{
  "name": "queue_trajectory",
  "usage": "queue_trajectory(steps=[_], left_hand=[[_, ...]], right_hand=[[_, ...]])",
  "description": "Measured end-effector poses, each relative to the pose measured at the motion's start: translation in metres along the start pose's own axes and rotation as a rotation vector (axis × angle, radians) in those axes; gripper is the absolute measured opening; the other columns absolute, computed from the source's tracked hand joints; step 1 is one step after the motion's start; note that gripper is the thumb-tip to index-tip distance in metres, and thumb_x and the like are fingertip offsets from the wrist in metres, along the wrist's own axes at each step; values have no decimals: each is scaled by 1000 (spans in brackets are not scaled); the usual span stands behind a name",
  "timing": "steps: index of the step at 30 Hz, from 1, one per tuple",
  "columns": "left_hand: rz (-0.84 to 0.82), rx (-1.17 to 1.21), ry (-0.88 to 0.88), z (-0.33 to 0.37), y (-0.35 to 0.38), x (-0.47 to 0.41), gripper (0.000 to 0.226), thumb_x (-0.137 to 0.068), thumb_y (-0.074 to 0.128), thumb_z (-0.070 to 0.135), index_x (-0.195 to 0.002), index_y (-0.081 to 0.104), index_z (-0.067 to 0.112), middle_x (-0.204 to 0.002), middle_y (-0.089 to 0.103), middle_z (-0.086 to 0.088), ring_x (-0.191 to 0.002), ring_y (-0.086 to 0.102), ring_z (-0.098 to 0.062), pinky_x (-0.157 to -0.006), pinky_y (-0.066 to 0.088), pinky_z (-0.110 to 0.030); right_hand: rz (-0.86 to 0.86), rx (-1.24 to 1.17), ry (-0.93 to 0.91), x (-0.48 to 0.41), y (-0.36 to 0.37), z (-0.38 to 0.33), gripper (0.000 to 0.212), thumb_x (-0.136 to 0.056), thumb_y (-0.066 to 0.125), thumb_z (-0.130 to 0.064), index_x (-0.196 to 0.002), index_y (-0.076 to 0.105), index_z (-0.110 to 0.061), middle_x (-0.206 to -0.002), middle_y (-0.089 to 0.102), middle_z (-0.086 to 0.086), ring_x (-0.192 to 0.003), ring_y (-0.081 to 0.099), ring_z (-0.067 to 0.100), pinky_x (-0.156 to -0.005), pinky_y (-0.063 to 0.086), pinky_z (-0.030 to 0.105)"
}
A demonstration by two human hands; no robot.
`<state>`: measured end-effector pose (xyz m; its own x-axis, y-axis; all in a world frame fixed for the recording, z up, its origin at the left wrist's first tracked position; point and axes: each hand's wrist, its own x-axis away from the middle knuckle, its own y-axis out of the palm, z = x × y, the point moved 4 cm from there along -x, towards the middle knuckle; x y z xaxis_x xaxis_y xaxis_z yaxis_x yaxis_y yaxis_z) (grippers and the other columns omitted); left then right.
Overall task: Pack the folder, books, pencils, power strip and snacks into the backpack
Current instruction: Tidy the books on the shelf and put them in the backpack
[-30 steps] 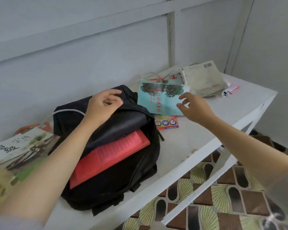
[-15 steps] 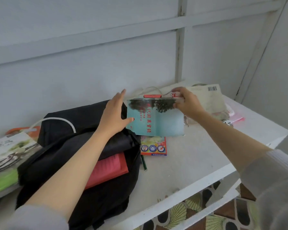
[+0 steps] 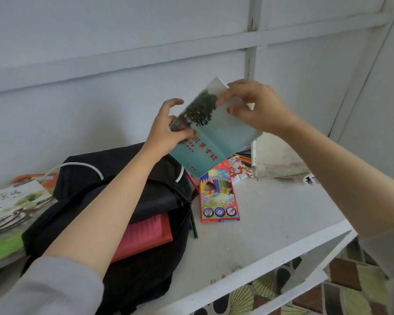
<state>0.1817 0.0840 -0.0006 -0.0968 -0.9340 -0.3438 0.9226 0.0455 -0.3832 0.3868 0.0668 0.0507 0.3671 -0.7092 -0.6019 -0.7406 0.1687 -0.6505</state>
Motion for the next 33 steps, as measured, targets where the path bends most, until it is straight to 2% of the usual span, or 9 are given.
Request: queue_trajectory(steps=[4,9,14,17,20,23,27,30,33], left_hand=[[8,150,-32,3,-7,7,67,-74,72,-4,-123,38,26,-94,67,-12,-80,66,-21,-69,56,-35],[-59,49,4,12,-13,15,60,-74,73,0,-119,46,29,-96,66,-7,-83,67,-12,-70,54,-29],[61,-285,133,11,-37,41,67,-80,71,20,-136,35,30,-121,50,8,-114,44,-3,-90,27,-6],[102,-320,178,6,-60,76,61,-78,72,22,-129,39,33,-121,54,9,-112,48,-1,-96,32,-11],[-23,-450,164,-12,-80,113,58,-73,76,30,-116,41,45,-114,58,16,-109,51,4,-99,35,-21],[-231,-707,137,-38,-98,144,72,-65,78,44,-126,40,39,-124,47,22,-115,43,6,-99,31,-19],[-382,-1071,394,-63,-111,165,77,-66,77,48,-131,42,25,-126,52,5,-114,52,-13,-93,45,-30],[-300,-987,311,-62,-117,159,61,-79,70,38,-130,39,29,-112,63,0,-100,62,-20,-80,51,-33],[-334,-713,55,-61,-124,142,49,-86,63,29,-126,35,37,-99,67,2,-91,63,-15,-84,46,-34]], right_hand=[[-189,14,80,2,-14,-10,38,-85,59,-1,-96,68,-36,-107,61,-2,-90,57,10,-79,47,13],[-389,5,189,16,-8,-30,50,-87,49,3,-110,65,-39,-96,62,-24,-77,55,-9,-67,43,3],[-157,-231,320,49,7,-29,48,-88,49,6,-121,61,-27,-119,62,-11,-82,59,-9,-70,48,8],[42,-590,539,72,26,-20,50,-89,47,9,-127,58,-21,-121,63,1,-73,62,6,-64,51,22],[257,-905,777,94,45,-22,49,-88,45,12,-127,57,-14,-109,62,5,-70,60,16,-47,49,20],[406,-1116,895,114,64,-31,47,-88,44,13,-127,56,-10,-104,61,5,-71,59,15,-52,54,20],[559,-1241,998,137,89,-46,45,-89,44,11,-130,52,-7,-102,62,9,-76,51,21,-58,53,24],[640,-1248,1027,150,100,-61,47,-89,44,11,-132,50,-8,-86,60,10,-54,49,17,-46,46,21],[697,-1235,1045,160,107,-75,49,-90,43,10,-134,48,-9,-95,61,11,-42,52,11,-42,45,17]])
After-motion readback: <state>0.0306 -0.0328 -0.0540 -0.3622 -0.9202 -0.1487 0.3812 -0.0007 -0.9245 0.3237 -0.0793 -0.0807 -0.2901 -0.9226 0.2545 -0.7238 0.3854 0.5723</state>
